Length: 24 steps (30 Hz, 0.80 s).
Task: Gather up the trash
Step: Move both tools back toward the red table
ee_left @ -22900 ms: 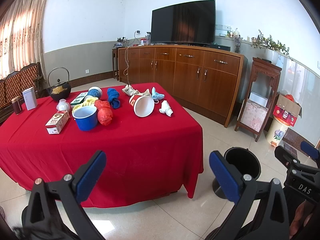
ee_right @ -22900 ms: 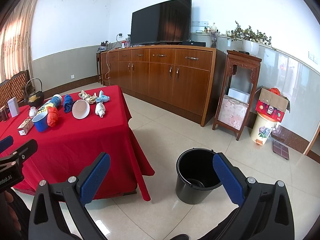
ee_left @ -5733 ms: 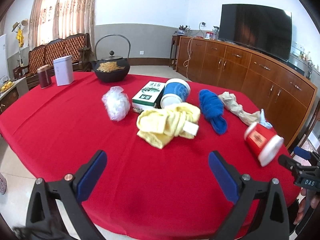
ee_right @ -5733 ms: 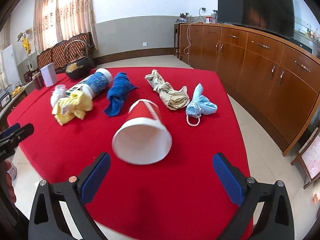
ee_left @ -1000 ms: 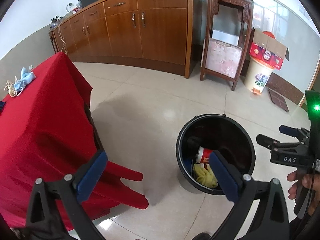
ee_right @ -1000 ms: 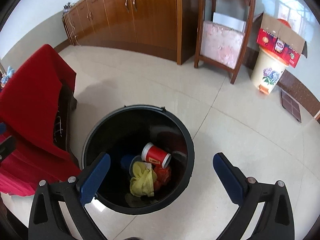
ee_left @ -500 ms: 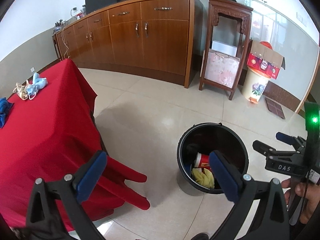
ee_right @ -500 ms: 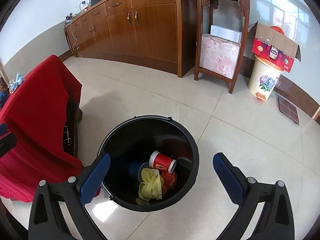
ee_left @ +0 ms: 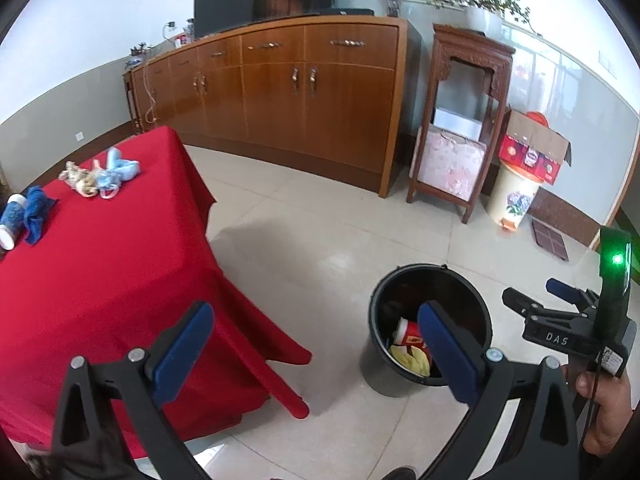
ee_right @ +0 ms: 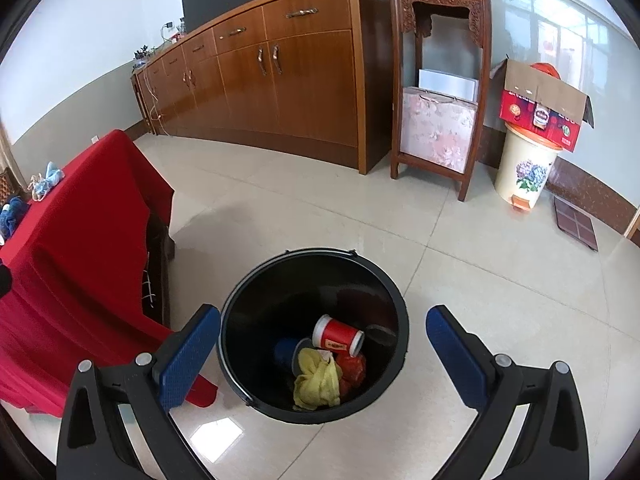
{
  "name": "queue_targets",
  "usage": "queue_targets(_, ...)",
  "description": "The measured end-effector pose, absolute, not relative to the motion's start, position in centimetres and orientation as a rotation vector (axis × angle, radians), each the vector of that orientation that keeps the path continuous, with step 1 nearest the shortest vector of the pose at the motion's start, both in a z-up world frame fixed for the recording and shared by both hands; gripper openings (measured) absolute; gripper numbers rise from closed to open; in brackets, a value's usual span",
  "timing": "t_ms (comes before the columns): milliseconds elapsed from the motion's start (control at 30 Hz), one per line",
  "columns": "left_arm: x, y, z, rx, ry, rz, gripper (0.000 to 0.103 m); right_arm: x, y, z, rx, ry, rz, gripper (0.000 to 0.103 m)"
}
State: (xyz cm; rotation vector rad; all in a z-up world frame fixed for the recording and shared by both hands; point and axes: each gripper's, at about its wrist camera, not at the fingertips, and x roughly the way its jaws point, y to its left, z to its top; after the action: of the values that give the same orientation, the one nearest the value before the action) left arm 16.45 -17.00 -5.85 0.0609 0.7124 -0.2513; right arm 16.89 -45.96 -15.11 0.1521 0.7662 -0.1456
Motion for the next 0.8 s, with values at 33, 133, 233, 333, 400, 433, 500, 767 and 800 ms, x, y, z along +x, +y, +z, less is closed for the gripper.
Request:
queue_targets(33,16.4,-16.3,-5.6,0.055,0.708,-0.243,0.103,17.0,-45.7,-15.0,0.154,0.760,-0.138,0.103)
queue_targets(133,16.1,-14.6,-5.3,0.038,0.697,-0.211,0.103,17.5,-44.7,-14.4,0.164,0.743,-0.103,0.103)
queue_targets(233,15.8,-12.7,-4.9,0.021,0.689,-0.184,0.103,18.2,-42.7,-13.8,0.155,0.713,-0.058,0.103)
queue_targets(333,15.5,-10.9,-4.5,0.007,0.681,-0.146,0.103,18.8,-40.5,-13.3,0.116,0.689,-0.034,0.103)
queue_targets(400,15.3,-9.5,-4.3,-0.003,0.667,-0.117,0.103,19.3,-38.7,-13.0,0.089,0.681,-0.010,0.103)
queue_targets(433,15.2,-9.0,-4.3,-0.008,0.664,-0.105,0.103,19.5,-38.0,-12.8,0.080,0.678,0.001,0.103)
queue_targets(500,15.0,-7.5,-4.3,-0.021,0.656,-0.074,0.103,20.0,-36.1,-12.4,0.063,0.680,0.035,0.103)
queue_targets(767,13.9,-1.3,-4.7,-0.066,0.635,0.050,0.103,20.9,-28.1,-9.5,0.011,0.655,0.158,0.103)
queue_targets(800,13.8,-0.5,-4.8,-0.072,0.632,0.064,0.103,21.0,-26.9,-8.9,0.001,0.649,0.171,0.103)
